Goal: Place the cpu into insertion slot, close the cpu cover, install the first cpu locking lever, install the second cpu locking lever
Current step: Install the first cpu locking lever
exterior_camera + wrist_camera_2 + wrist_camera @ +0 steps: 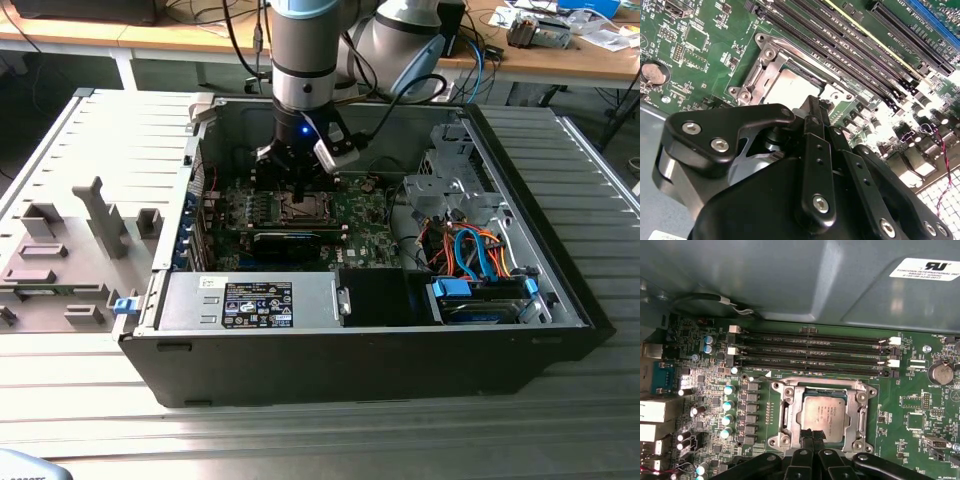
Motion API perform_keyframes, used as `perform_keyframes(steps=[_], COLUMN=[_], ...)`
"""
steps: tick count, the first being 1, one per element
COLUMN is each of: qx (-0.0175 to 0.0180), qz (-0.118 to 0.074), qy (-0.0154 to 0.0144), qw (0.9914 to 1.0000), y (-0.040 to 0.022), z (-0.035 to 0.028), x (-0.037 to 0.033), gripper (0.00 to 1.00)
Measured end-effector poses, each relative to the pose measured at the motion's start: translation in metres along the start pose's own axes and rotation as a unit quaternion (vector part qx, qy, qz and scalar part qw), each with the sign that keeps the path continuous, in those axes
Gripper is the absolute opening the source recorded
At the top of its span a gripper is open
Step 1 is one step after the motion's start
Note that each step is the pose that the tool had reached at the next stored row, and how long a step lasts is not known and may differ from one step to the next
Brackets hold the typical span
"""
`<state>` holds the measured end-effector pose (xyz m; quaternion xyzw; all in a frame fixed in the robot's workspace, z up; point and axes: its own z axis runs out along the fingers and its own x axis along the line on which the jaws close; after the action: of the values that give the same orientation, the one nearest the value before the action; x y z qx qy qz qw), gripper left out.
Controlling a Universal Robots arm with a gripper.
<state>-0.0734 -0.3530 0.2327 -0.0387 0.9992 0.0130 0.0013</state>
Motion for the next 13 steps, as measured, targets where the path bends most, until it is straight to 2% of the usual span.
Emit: perform_keyframes(steps=[13], qx=[0.0], qz=[0.0], qy=[0.0], qw=[1.0], y=[0.0006], z=[0.0], x=[0.0071], gripper=[0.11])
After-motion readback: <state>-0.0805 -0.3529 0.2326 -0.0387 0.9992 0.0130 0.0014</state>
